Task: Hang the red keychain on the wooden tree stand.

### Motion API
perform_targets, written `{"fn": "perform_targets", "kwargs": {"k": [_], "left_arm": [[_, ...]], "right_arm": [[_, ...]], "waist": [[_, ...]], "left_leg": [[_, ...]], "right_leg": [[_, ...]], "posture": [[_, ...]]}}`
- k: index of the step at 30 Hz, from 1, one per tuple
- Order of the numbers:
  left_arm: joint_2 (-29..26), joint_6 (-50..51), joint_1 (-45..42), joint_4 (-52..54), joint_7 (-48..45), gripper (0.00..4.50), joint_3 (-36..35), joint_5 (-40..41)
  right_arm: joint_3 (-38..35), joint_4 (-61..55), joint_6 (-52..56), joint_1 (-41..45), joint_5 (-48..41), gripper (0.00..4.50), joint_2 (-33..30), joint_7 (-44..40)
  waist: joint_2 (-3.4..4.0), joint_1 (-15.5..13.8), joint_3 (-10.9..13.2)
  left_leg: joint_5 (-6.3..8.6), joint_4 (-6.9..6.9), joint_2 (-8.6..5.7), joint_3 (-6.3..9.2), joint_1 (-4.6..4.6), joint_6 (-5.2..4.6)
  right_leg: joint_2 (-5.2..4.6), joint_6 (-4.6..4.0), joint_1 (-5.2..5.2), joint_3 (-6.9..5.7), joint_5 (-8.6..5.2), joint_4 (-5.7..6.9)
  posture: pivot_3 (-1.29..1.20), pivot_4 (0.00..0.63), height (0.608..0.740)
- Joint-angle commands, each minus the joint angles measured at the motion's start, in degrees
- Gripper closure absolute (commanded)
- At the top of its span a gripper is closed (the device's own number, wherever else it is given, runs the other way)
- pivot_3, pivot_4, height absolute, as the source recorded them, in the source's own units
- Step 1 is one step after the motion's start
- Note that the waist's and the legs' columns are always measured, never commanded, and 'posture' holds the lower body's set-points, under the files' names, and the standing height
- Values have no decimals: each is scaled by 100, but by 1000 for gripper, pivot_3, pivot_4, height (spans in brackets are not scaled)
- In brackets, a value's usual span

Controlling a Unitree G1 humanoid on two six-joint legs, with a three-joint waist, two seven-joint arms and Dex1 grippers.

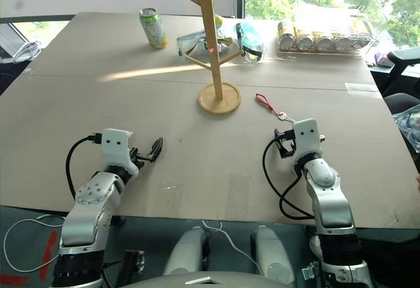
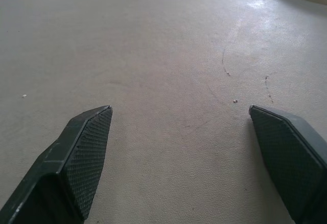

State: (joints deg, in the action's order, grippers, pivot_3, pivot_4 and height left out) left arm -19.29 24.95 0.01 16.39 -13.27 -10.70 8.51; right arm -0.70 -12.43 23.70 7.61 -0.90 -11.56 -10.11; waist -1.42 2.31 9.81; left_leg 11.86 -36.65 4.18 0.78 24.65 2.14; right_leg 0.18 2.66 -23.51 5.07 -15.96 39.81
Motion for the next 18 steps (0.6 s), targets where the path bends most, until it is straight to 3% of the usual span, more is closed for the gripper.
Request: {"fn": "perform_targets", "kwargs": {"k": [1, 4, 9, 14, 18], "left_arm": [[-26, -10, 21, 10, -38, 75, -16, 20], [-63, 8, 26, 99, -295, 75, -69, 269], [-580, 53, -68, 360, -1358, 75, 58, 794], [-1393, 589, -776, 619, -2501, 75, 61, 1641], [-1879, 958, -1185, 780, -3148, 75, 224, 2097]], "right_arm": [[-29, -244, -39, 40, -20, 0, -84, -52], [-17, -296, -30, 150, -6, 0, -270, -236], [85, -332, 113, 464, -221, 0, -767, -934], [281, -145, 1187, 1602, -799, 0, -1487, -2119], [527, 488, 1408, 2494, -813, 0, -1553, -2381]], "waist": [[0, 0, 0], [0, 0, 0], [1, 15, 2], [3, 17, 18], [1, 16, 16]], "left_leg": [[0, 0, 0, 0, 0, 0], [0, 0, 0, 0, 1, 0], [0, 0, 1, 0, 1, 0], [0, -2, 1, 0, 2, 0], [0, 6, 1, 0, 4, -1]], "right_leg": [[0, 0, 0, 0, 0, 0], [0, 0, 0, 0, 0, 0], [2, 1, -3, 0, -1, 0], [4, 2, -4, 0, -2, 2], [4, 0, -5, 0, 0, -8]], "posture": [[0, 150, 732], [0, 150, 732], [0, 150, 732], [0, 150, 732], [0, 150, 732]]}}
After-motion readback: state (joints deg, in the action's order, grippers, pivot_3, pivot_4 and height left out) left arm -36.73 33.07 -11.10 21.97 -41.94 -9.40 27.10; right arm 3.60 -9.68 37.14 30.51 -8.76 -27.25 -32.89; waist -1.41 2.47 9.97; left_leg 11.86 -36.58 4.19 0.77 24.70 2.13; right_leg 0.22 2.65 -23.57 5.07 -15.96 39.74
